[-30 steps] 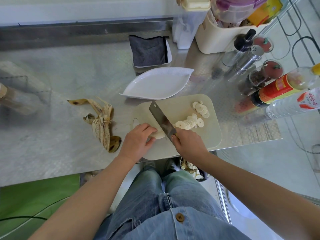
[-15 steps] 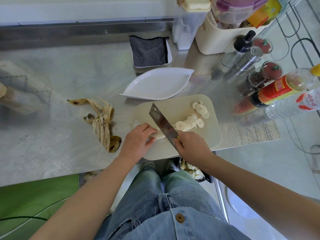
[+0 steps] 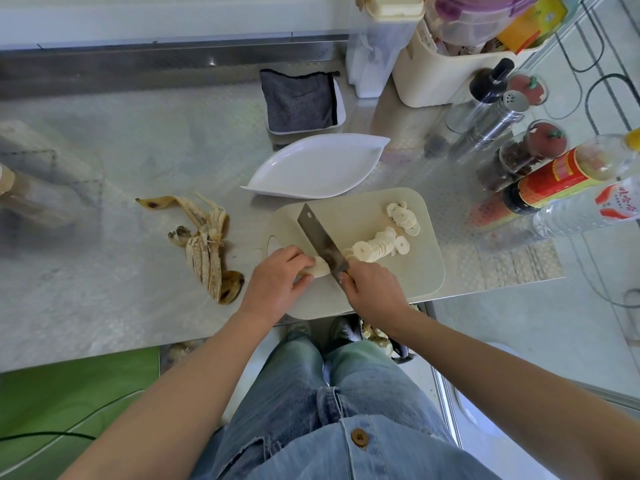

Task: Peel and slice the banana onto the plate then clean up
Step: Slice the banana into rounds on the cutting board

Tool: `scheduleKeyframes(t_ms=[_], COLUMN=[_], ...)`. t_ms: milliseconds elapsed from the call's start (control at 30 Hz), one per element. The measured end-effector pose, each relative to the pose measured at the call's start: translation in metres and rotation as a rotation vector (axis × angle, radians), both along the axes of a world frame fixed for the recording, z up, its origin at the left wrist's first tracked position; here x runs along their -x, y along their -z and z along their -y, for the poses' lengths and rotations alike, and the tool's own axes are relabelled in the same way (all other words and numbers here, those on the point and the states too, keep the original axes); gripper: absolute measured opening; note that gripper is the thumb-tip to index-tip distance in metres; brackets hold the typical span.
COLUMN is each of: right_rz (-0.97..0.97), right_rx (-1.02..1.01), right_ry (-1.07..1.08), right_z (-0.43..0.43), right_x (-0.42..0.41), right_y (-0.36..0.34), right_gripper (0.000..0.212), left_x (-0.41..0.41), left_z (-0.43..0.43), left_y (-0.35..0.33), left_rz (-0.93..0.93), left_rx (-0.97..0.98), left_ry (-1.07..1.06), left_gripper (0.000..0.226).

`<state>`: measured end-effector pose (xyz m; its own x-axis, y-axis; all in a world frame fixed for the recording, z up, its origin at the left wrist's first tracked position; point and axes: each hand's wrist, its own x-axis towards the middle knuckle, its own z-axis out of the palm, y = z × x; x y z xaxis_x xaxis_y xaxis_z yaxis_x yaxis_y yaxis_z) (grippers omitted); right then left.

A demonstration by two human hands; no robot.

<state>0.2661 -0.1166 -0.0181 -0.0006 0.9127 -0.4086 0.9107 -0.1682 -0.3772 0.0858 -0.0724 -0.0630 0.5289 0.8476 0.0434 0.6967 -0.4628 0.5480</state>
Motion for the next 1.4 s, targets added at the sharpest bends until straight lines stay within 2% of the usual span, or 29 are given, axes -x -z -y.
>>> scheduleKeyframes(t_ms=[167,633,1067,1400], right_rz=[-0.031,-0.018,0.017,-0.030], right_rx=[-0.068,0.012,0.045,-0.063], right_ry=[0.003,-0.066,-0.034,-0.029], right_z=[-0.002,0.002,0.000,0.005], right_x=[-0.013,-0.010,0.005,-0.007], right_y=[-0.017,-0.021,-0.003,-0.017], right_gripper=[0.018,0.014,0.020,0.019], left_x=[0.000,0.000,0.000,-0.001], left_z=[0.001,0.000,0.000,0.002], left_y=[-0.001,0.000,0.001,0.000], left_rz=[0.001,0.032,0.025,0.021], left_rx=[0.004,0.015,0.020,0.031], left_ry=[-0.014,-0.001,-0.006,-0.038], left_gripper=[0.024,0.023,0.023,0.023])
